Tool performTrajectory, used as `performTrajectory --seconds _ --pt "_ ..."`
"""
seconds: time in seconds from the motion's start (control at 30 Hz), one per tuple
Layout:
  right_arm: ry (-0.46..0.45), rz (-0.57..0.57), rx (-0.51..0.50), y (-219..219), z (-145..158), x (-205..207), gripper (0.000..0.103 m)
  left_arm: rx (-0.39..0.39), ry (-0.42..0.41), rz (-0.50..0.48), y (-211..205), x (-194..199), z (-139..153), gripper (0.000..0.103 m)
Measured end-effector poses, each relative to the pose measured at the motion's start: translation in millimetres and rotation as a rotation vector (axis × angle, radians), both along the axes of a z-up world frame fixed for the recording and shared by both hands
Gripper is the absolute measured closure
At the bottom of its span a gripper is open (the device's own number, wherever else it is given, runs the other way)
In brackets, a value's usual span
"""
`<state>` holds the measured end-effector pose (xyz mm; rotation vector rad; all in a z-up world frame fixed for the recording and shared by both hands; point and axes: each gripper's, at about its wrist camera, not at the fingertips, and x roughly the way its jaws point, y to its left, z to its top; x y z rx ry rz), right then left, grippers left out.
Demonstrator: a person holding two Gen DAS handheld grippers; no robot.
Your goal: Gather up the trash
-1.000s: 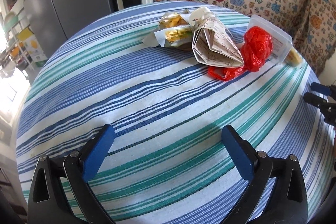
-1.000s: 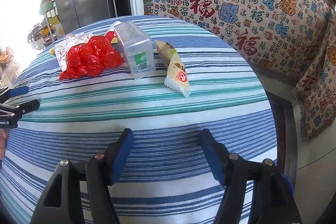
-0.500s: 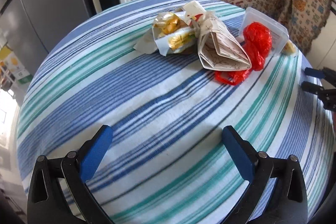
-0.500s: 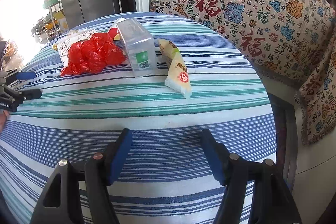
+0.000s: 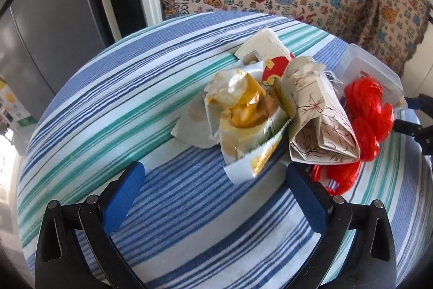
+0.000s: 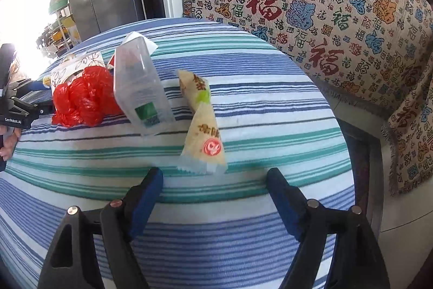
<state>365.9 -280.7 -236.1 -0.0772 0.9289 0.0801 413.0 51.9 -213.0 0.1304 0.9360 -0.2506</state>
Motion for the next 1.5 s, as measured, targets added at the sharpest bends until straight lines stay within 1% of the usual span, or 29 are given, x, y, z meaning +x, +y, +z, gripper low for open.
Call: performTrajectory --seconds 0.1,0.2,0.3,0.33,0.37,0.4,0.43,0.47,0.5,0.53,0.57,0.6,0.63,0.67,0.7,0.73,0.83,0.9,0.93,1.1,1.17,1.2,1.23,1.27,1.3,1.33,1.4,1.43,1.5 --pt "-0.009 -0.011 0.0 0.3 -0.8 8.1 0.022 -0.002 -0.001 -0.003 0.9 4.7 0.2 0.0" --pt "-0.012 -0.011 -0.007 1.2 0.0 14.3 0.024 -0.003 -0.003 -0.004 3.5 9.8 0.6 0.0" --pt "-0.041 -0.008 -0.006 5.5 0.4 15.8 0.034 -0.014 -0.004 0.016 7.8 15.7 1.2 0.0" --pt "-0.046 -0.001 -0.008 7.8 1.0 15.8 0.043 -0.018 -0.007 0.019 8.6 16.7 1.8 0.0" --pt "-0.047 0.01 -0.007 10.2 1.9 16.2 0.055 -0.021 -0.009 0.018 8.7 17.4 2.2 0.001" --pt "-0.046 0.017 -0.007 13.3 3.1 16.8 0.063 -0.021 -0.012 0.013 8.1 17.7 2.6 0.001" --pt "-0.043 0.014 -0.015 15.6 3.9 17.3 0.079 -0.02 -0.019 0.005 6.6 16.7 3.5 0.002" --pt "-0.042 0.008 -0.017 16.9 4.1 17.1 0.08 -0.022 -0.03 -0.008 5.1 15.0 5.1 0.002" --pt "-0.043 0.002 -0.014 17.5 4.2 16.2 0.081 -0.026 -0.039 -0.022 3.4 14.1 6.7 0.008" --pt "-0.044 -0.004 -0.01 17.7 4.3 15.0 0.082 -0.035 -0.043 -0.042 1.8 13.4 7.8 0.019" --pt "-0.043 -0.009 -0.007 17.8 4.5 13.4 0.083 -0.044 -0.045 -0.06 0.6 12.0 8.5 0.023" --pt "-0.041 -0.013 -0.005 18.0 4.8 11.5 0.083 -0.045 -0.051 -0.073 -1.2 10.9 9.6 0.033" --pt "-0.038 -0.015 -0.004 17.8 5.1 8.9 0.083 -0.039 -0.062 -0.079 -3.1 9.3 10.9 0.038" --pt "-0.036 -0.015 -0.005 18.6 5.4 5.8 0.083 -0.029 -0.073 -0.082 -4.8 7.7 12.0 0.039" --pt "-0.033 -0.013 -0.01 19.5 5.4 2.3 0.083 -0.024 -0.081 -0.088 -6.2 6.3 12.8 0.045" --pt "-0.03 -0.012 -0.015 20.7 5.7 -1.8 0.083 -0.025 -0.088 -0.095 -6.9 4.8 13.8 0.054" --pt "-0.02 -0.004 -0.023 20.6 6.1 -14.7 0.083 -0.013 -0.079 -0.109 -6.7 -1.0 12.7 0.062" --pt "-0.013 0.007 -0.03 19.4 6.6 -24.5 0.083 0.005 -0.066 -0.112 -3.7 -6.4 9.8 0.066" --pt "-0.01 0.013 -0.032 18.3 7.1 -29.3 0.083 0.006 -0.058 -0.11 -0.2 -10.2 9.2 0.072" --pt "0.003 0.036 -0.037 13.9 7.5 -51.6 0.084 -0.007 -0.024 -0.052 32.9 -30.0 11.1 0.076" --pt "0.008 0.043 -0.035 15.4 8.0 -59.0 0.084 -0.022 -0.011 -0.035 45.5 -38.3 12.4 0.076" --pt "0.008 0.049 -0.034 16.3 8.4 -61.7 0.084 -0.041 -0.002 -0.032 50.7 -42.0 13.1 0.076" --pt "0.005 0.055 -0.038 17.7 8.3 -64.1 0.084 -0.059 0.002 -0.025 54.3 -45.1 13.6 0.071" --pt "0.0 0.058 -0.043 18.7 7.9 -66.5 0.083 -0.072 0.006 -0.02 55.4 -47.5 14.0 0.064" --pt "-0.007 0.055 -0.045 19.2 7.7 -67.9 0.083 -0.08 0.005 -0.017 54.0 -49.4 14.7 0.045" --pt "-0.013 0.048 -0.044 19.4 7.5 -68.5 0.081 -0.091 -0.003 -0.018 51.3 -50.4 16.5 0.033" --pt "-0.017 0.032 -0.036 20.1 7.5 -67.3 0.081 -0.137 -0.022 -0.019 43.3 -47.2 24.0 0.026" --pt "-0.018 0.026 -0.033 20.1 7.5 -66.0 0.081 -0.175 -0.027 -0.012 39.9 -43.1 28.9 0.022" --pt "-0.022 0.018 -0.03 21.3 7.5 -62.5 0.081 -0.249 -0.035 0.015 33.2 -31.1 39.2 0.018"
